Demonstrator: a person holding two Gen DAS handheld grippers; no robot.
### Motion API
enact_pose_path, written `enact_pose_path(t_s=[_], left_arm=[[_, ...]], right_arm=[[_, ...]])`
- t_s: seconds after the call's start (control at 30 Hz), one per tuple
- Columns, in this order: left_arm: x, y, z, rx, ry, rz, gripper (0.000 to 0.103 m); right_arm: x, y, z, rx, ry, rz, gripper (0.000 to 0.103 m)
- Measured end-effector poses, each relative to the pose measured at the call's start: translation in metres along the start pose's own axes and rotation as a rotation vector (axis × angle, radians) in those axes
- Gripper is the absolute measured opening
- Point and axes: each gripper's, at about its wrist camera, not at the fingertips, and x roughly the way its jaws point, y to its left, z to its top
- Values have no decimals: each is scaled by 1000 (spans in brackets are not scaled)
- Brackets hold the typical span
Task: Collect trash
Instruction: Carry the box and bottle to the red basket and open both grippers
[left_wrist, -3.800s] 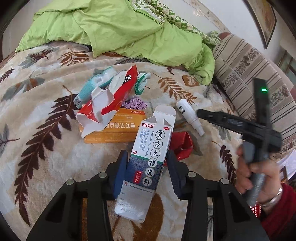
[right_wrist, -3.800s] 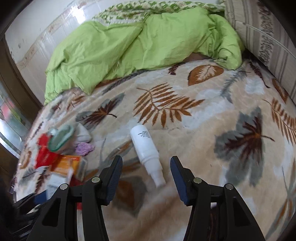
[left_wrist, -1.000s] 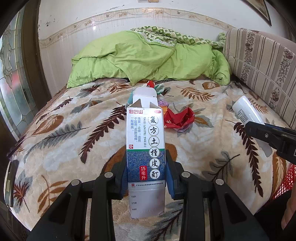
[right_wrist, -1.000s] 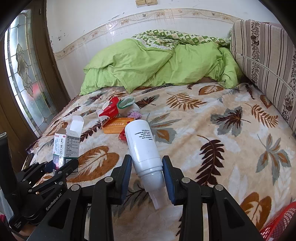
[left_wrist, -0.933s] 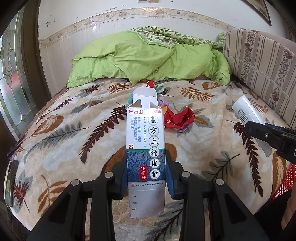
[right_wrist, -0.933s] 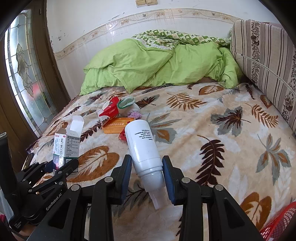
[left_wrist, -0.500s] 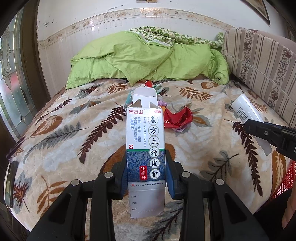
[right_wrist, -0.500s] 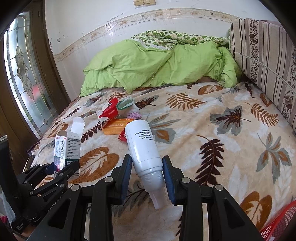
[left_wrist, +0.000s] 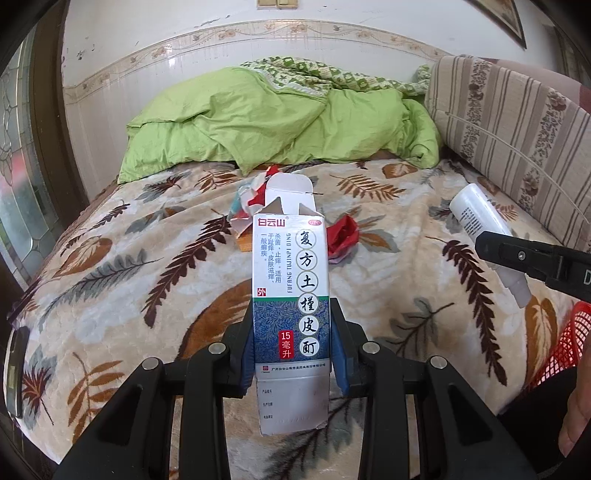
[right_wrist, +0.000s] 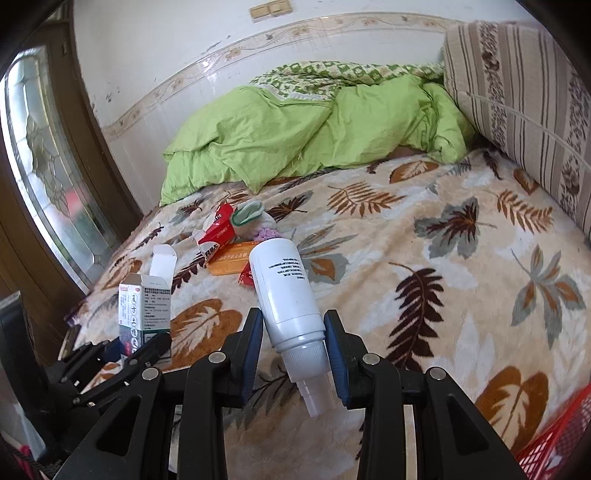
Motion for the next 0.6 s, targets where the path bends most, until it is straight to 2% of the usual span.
enact_pose_path(t_s=[0.13, 0.33, 0.47, 0.6], left_arm=[[-16, -11, 3, 16, -19, -62, 32], [-54, -58, 15, 110, -72, -222, 32], [-73, -100, 24, 152, -59, -371, 32], [-83, -148, 29, 203, -25, -517, 32]], right_arm=[[-26, -11, -4, 32, -19, 6, 36], [-91, -50, -12, 95, -71, -32, 36], [-139, -87, -20, 166, -124, -99, 36], [-185, -133, -35, 257, -156, -210, 36]])
